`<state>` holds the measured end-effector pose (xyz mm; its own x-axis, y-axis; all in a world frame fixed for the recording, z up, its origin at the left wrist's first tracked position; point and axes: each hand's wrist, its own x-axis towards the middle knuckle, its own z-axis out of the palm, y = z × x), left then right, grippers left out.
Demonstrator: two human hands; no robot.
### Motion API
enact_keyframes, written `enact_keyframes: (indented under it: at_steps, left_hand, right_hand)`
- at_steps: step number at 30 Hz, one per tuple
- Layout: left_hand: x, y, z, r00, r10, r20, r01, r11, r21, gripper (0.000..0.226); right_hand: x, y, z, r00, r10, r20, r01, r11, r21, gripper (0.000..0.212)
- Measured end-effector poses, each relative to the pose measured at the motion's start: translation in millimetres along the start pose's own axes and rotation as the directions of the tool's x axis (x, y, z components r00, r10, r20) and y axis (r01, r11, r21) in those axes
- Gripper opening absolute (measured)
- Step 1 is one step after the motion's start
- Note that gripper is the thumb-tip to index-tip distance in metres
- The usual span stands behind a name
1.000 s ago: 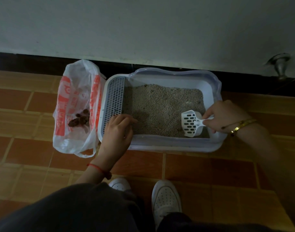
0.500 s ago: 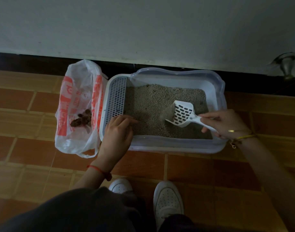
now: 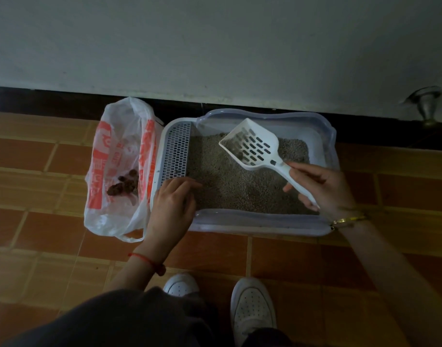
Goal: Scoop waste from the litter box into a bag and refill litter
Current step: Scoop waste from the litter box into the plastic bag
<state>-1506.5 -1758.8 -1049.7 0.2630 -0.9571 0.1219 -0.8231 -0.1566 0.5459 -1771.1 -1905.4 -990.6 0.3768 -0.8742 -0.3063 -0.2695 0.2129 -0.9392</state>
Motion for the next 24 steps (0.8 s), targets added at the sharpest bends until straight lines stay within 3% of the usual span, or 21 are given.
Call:
enact_keyframes:
  at_steps: [12,24]
  left_hand:
    - [-3,-7,-1,1.0,-0.021,0.016,0.021,1.0,0.007,0.03]
    - [-27,-32,-19,0.993,-0.114,-0.025,0.114,0.993,0.009,0.025]
  right_hand:
    - [6,-12,13,0.993,-0.096,0.075,0.097,0.995,-0.015,0.025]
    - [50,-52,96,0.919,-0.252,0.302,0.319,0.927,-0.199,0.026]
